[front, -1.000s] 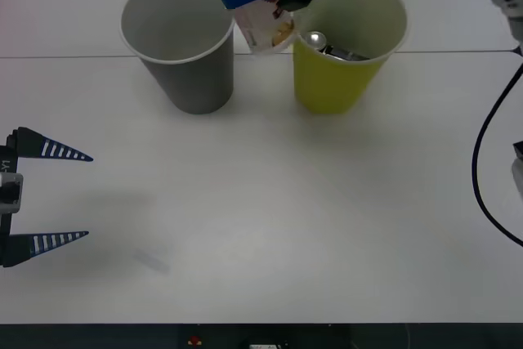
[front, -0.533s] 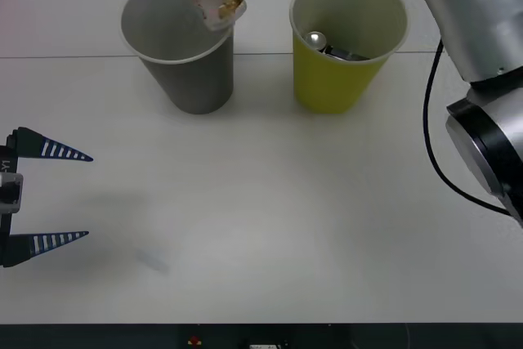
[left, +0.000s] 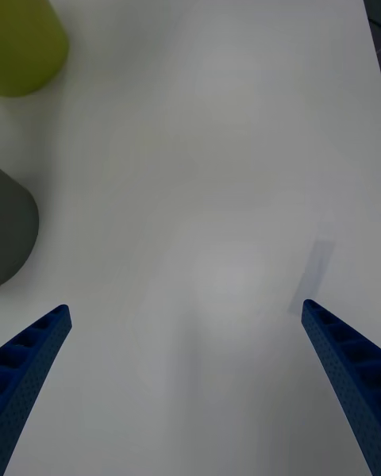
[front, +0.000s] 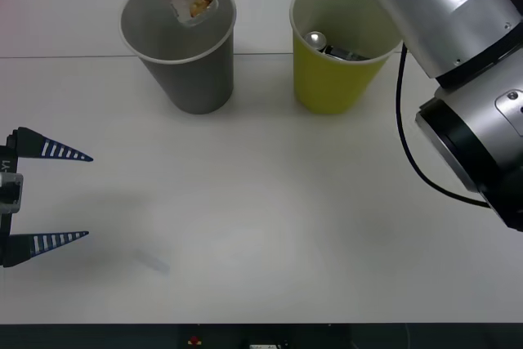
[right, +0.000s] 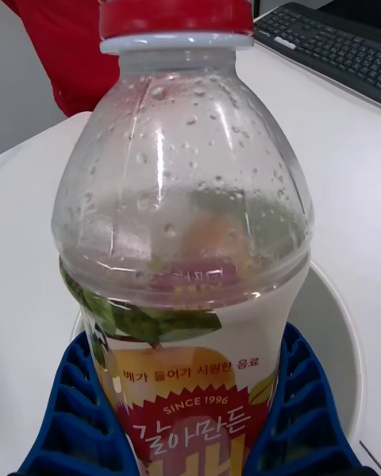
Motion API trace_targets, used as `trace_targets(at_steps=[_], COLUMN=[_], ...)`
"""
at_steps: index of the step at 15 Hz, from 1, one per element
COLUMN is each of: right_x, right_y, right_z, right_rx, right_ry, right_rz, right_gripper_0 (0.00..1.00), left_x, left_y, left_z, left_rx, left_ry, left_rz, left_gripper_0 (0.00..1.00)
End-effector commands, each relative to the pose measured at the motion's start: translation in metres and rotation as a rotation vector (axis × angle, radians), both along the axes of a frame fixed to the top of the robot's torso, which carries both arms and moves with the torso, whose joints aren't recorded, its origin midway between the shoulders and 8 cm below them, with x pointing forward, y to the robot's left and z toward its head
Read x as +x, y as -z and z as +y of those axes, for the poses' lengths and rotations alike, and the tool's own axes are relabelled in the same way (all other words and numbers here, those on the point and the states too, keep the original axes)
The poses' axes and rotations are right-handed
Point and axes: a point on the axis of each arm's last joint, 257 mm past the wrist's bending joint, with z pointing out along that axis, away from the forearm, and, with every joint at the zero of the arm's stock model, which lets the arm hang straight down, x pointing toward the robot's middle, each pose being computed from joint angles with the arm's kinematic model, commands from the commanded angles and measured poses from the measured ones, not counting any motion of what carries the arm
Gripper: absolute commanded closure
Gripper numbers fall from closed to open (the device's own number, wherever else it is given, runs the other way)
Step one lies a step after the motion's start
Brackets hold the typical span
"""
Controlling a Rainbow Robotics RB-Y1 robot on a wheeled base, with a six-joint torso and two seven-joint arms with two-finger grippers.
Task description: Put the can into the green bin and the plastic bottle into the gray bin
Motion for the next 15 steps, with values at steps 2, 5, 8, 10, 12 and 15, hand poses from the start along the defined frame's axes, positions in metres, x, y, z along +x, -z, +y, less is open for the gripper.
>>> trace_targets(at_steps=[2,5,8,10,12,15], right_x=[0.001,0.002,0.002,0.000,-0.010,-0.026], right_y=[-0.004,-0.010,-0.011,-0.009,-0.012,-0.007], right_z=[0.002,0.005,0.004,-0.005,-0.020,-0.046], right_rx=[-0.002,0.010,0.017,-0.004,-0.010,-0.021], right_ry=[-0.016,-0.025,-0.027,-0.033,-0.053,-0.076], right_rz=[-0.030,-0.057,-0.053,-0.040,-0.029,-0.053], right_gripper_0=[0.09,0.00,0.00,0.00,0.00,0.00], left_x=[0.000,0.000,0.000,0.000,0.000,0.000], left_y=[0.000,0.000,0.000,0.000,0.000,0.000], left_z=[0.000,0.000,0.000,0.000,0.000,0.000], left_rx=[0.000,0.000,0.000,0.000,0.000,0.000], left_ry=[0.000,0.000,0.000,0.000,0.000,0.000], left_rz=[0.000,0.000,0.000,0.000,0.000,0.000], left_gripper_0=[0.00,0.00,0.00,0.00,0.00,0.00])
